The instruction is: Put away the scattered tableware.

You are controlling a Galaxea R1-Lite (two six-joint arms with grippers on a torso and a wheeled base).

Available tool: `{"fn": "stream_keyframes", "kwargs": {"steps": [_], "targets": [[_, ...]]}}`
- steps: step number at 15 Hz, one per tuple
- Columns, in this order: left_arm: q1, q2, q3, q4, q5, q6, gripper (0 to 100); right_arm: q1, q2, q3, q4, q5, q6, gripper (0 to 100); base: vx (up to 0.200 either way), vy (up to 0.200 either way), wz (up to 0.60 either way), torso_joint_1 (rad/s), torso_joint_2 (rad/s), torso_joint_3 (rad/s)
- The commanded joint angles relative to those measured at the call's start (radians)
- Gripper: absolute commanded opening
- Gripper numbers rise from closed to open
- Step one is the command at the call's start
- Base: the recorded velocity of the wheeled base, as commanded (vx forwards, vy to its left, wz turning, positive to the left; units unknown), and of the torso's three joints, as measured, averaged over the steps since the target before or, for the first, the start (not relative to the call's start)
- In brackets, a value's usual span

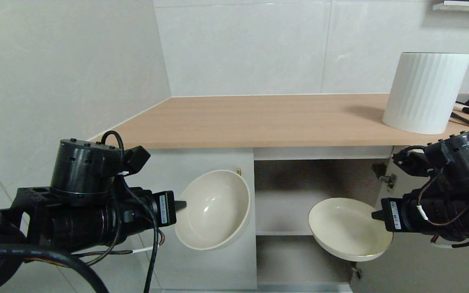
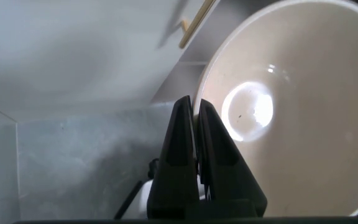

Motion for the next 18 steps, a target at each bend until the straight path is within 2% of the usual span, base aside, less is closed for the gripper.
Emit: {"fn": "stream_keyframes", "kwargs": {"steps": [1,4,10,13,15,18], "targets": [[0.000,0.002,0.001,0.000,0.000,-0.001,0,0.000,0.001,0.000,-0.001,0.000,0.000,0,0.000,0.000,0.00,-0.119,0.44,0.310],[0.000,0.002,-0.001,0.000,0.000,-0.001,0,0.000,0.001,0.001,-0.001,0.000,0.000,0,0.000,0.000,0.00,-0.069,0.29,0.212],[0.000,0.003,-0.003,-0.002,0.000,0.001,0,0.004,0.012,0.006,-0.002,0.000,-0.015,0,0.000,0.000,0.00,-0.006,0.02,0.013],[0.000,0.003,-0.013,-0.002,-0.002,0.002,0,0.005,0.092,0.004,-0.015,0.000,-0.027,0,0.000,0.000,0.00,0.000,0.00,0.000],[0.000,0.002,-0.015,-0.003,-0.002,0.015,0,0.004,0.179,0.001,-0.088,0.000,-0.021,0,0.000,0.000,0.00,0.000,0.00,0.000],[0.000,0.003,-0.015,-0.003,-0.003,0.016,0,0.002,0.323,-0.036,-0.225,-0.002,-0.018,0,0.000,0.000,0.00,0.000,0.00,0.000]]}}
